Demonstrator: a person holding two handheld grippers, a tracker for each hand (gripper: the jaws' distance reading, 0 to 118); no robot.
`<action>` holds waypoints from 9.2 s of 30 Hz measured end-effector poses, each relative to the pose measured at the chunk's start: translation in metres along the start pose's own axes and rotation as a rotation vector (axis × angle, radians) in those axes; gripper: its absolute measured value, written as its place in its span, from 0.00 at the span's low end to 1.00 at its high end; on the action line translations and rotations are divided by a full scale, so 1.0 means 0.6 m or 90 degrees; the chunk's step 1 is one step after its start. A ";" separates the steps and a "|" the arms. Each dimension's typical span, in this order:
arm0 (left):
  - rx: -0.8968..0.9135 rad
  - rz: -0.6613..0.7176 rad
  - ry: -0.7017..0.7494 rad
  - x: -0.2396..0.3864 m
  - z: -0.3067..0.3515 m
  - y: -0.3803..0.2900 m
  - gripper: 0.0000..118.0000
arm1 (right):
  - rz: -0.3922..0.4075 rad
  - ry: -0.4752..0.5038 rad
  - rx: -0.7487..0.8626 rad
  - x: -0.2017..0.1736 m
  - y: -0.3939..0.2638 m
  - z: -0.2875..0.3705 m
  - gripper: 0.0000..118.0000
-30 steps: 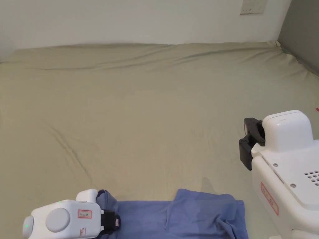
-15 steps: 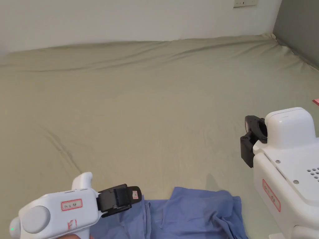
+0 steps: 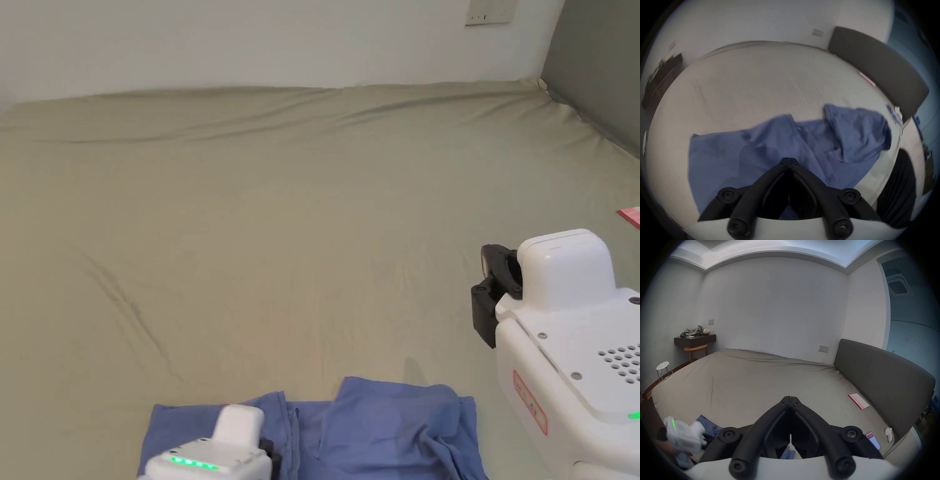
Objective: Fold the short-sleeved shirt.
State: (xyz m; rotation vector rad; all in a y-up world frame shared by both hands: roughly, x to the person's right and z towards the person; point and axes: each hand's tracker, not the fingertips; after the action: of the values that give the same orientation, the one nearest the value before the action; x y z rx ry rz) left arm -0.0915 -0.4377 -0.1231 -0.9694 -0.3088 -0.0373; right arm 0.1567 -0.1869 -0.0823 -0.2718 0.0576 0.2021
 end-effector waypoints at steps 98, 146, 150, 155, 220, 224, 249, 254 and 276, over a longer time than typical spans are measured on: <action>-0.027 0.208 -0.230 0.005 0.070 0.121 0.95 | 0.014 0.017 -0.041 -0.002 -0.014 -0.020 0.00; 0.123 0.012 -0.045 -0.059 0.163 0.006 0.00 | 0.005 0.151 -0.111 -0.067 -0.075 -0.083 0.00; 0.145 0.104 0.024 -0.158 0.177 0.007 0.00 | -0.035 0.275 -0.226 -0.133 -0.168 -0.132 0.00; 0.136 0.151 0.040 -0.224 0.175 -0.007 0.00 | 0.135 0.297 -0.458 -0.226 -0.309 -0.198 0.00; -0.091 0.193 0.315 -0.680 0.272 -0.121 0.23 | 0.089 0.125 -0.060 -0.289 -0.018 -0.118 0.00; -0.127 0.148 0.402 -0.756 0.283 -0.133 0.23 | 0.099 0.126 -0.074 -0.327 -0.014 -0.128 0.00; 0.497 0.179 0.330 -0.438 0.517 0.135 0.84 | 0.073 0.075 0.020 -0.201 0.068 -0.058 0.00; 0.593 0.101 0.281 -0.243 0.533 0.180 0.20 | 0.073 0.049 0.091 -0.141 0.100 0.002 0.00; 0.579 -0.016 0.241 0.057 0.433 0.131 0.00 | 0.034 0.035 0.125 -0.094 0.033 0.063 0.00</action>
State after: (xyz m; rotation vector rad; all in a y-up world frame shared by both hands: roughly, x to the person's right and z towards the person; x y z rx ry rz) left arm -0.1084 -0.1775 -0.0402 -0.0445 0.0292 -0.0923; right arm 0.0988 -0.1686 -0.0465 -0.0809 0.1386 0.2408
